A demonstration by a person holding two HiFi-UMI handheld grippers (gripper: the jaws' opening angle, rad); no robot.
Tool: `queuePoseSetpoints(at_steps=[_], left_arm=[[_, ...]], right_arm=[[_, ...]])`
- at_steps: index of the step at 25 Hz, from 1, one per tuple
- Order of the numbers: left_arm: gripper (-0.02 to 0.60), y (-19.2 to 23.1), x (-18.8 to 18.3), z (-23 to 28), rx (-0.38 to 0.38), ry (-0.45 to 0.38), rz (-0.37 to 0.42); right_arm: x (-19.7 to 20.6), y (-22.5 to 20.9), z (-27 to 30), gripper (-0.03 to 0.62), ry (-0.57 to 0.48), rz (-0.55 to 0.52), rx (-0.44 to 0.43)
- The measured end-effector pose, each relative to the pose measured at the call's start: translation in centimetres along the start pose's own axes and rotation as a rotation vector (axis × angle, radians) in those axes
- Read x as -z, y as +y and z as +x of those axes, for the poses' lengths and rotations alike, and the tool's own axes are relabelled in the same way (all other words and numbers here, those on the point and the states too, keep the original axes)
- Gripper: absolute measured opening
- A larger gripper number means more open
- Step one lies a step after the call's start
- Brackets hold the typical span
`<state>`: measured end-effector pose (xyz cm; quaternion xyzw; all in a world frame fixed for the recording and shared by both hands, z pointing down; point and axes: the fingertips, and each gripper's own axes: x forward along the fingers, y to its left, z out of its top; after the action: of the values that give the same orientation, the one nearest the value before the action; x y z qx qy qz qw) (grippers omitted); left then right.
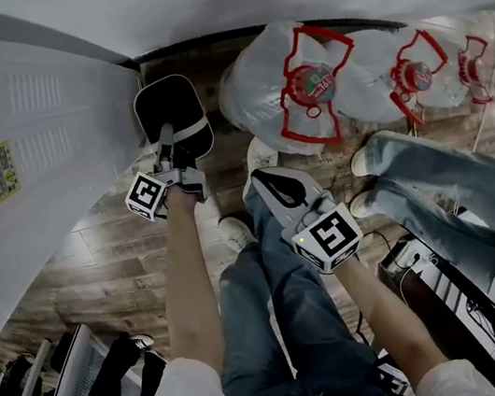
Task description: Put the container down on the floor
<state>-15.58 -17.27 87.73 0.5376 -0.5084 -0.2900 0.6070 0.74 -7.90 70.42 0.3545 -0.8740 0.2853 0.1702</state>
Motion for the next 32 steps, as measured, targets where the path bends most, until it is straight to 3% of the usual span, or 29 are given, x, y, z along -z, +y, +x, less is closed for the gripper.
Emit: queuePoseSetpoints(at_steps=[7, 10, 15, 18, 27, 32], left_arm=[[0.139, 0.4, -0.3, 0.3, -0.006, -0.022, -0.027], [0.118, 0.1, -1.2, 0.9, -0.003, -0.034, 0.002], [0.115, 0.3, -0.9, 0.5, -0.043, -0.031, -0.047], [0.126, 0.3, -1.5, 0.8, -0.039, -0.035, -0.026], [0.186, 0.1, 1.1, 1.9, -0.121, 0.145, 0.06], [0.195, -0.6, -1.8, 3.7, -0.069, 0.037, -0.027]], right_arm=[[0.4, -0.1, 0.1, 0.025, 0.019, 0.002, -0.019], [-0.1, -0.7, 0.4, 0.025, 0.002, 0.013, -0.008], [-0.9, -0.7, 0.3, 0.025, -0.018, 0.027, 0.006], [-1.2, -0.4, 0.1, 0.025, -0.011, 0.022, -0.007], [-0.9, 0.2, 1.2, 0.025, 0.01, 0.024, -0.054], [-0.7, 0.0, 1.6, 0.025, 0.026, 0.026, -0.075]])
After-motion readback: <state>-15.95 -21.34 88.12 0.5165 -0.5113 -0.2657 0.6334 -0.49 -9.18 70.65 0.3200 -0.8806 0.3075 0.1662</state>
